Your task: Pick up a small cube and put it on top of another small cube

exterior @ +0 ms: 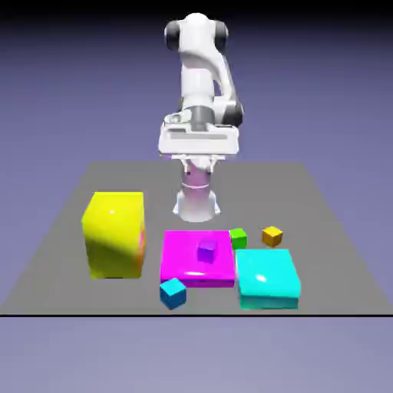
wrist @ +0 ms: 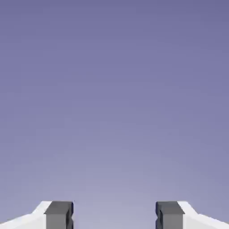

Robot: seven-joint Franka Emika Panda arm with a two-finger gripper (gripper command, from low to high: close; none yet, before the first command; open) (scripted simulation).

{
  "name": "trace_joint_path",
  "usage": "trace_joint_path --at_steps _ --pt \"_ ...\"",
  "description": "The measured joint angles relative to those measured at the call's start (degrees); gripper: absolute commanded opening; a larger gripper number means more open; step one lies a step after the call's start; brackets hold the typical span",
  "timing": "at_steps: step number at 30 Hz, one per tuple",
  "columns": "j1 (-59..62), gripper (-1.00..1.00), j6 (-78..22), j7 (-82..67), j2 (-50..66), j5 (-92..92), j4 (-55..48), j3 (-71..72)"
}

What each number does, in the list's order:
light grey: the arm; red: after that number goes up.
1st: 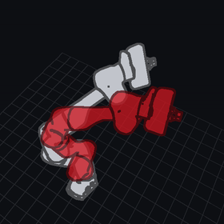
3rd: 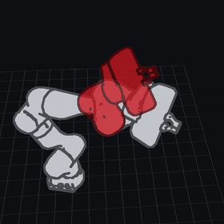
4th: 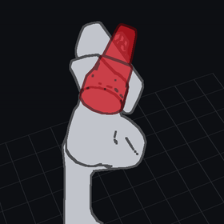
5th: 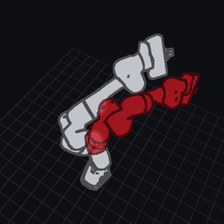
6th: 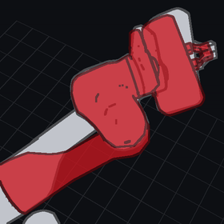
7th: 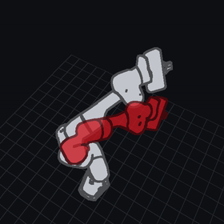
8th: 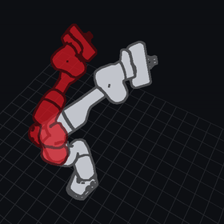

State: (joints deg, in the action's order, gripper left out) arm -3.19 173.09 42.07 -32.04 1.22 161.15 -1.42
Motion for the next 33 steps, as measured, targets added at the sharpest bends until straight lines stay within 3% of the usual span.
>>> trace_joint_path --at_steps 33 --pt "-68.5 0.0 -25.0 -10.5 17.0 33.3 4.1 -38.8"
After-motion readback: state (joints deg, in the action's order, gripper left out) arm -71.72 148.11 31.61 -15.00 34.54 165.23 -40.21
